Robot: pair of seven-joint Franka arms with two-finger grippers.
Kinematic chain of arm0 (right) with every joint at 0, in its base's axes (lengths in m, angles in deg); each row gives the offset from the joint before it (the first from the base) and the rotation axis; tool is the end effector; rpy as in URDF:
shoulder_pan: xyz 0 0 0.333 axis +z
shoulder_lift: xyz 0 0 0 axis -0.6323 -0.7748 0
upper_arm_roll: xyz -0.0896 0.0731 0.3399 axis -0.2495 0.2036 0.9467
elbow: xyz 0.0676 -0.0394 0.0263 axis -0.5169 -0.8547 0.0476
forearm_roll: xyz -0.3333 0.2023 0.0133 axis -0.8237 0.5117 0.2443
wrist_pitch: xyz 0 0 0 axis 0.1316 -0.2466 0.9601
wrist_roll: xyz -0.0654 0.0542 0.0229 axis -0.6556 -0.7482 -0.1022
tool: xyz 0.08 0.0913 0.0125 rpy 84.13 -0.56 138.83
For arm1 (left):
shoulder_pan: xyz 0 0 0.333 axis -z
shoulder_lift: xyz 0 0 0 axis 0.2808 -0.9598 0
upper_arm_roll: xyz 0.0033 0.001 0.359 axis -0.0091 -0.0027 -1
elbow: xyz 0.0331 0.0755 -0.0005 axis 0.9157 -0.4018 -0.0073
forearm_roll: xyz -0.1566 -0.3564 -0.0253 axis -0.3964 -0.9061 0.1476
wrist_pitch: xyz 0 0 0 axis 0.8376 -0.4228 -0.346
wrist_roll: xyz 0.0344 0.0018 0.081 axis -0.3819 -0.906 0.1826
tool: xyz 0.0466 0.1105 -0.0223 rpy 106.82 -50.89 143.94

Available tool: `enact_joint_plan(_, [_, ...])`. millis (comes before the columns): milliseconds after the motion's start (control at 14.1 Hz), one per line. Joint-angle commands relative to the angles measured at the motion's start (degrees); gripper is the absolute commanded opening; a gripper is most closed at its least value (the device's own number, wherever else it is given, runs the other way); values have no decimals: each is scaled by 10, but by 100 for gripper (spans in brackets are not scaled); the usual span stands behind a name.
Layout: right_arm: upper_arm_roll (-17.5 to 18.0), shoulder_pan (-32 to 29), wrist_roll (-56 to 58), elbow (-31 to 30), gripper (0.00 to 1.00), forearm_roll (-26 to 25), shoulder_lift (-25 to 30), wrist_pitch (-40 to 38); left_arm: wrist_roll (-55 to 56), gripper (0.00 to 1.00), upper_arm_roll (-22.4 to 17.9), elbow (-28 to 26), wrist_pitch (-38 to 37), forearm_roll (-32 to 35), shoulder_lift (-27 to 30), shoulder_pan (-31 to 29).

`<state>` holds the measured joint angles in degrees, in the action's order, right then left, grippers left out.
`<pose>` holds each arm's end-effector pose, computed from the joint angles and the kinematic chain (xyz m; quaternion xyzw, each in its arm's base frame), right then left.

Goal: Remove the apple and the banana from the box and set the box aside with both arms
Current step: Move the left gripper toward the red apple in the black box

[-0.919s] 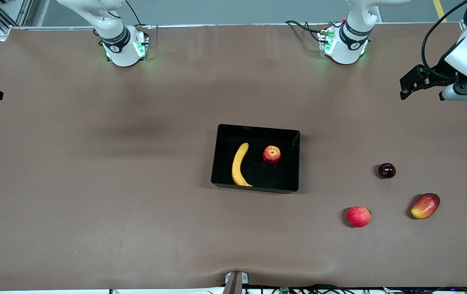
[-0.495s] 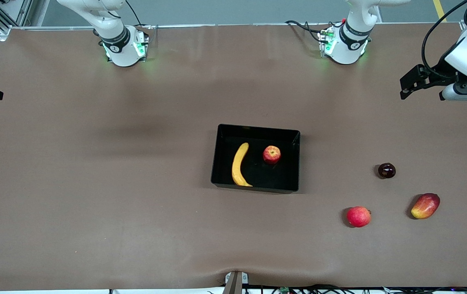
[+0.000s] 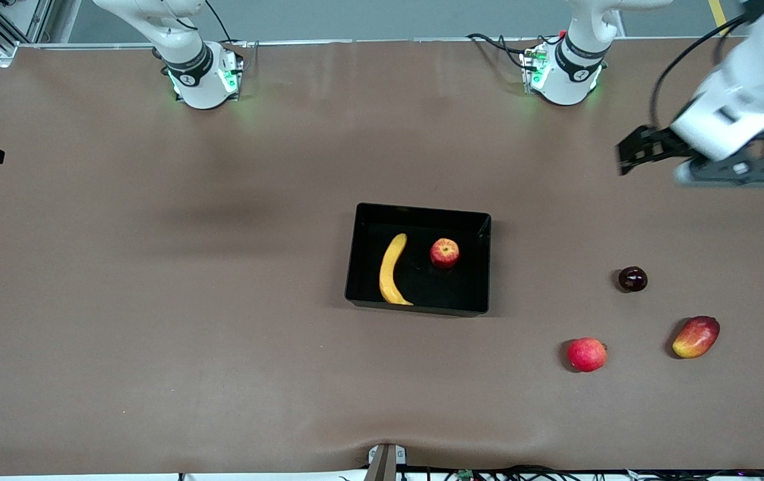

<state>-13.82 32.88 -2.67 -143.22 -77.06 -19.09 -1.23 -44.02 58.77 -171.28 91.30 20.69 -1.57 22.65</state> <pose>0.5263 -0.1035 0.6694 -0.9988 -0.0043 0.0399 0.0265 0.5431 -0.1434 0.6357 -0.9998 0.0056 0.0193 0.0079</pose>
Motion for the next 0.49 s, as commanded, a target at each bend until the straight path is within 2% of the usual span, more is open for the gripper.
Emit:
enact_joint_plan(0, [8,-15,10,12,100,12,-7,-7,100,100,24,23,27,28,-51,37])
enact_joint_plan(424, [8,-16,10,12,100,12,-7,-6,342,100,27,22,138,29,-149,138])
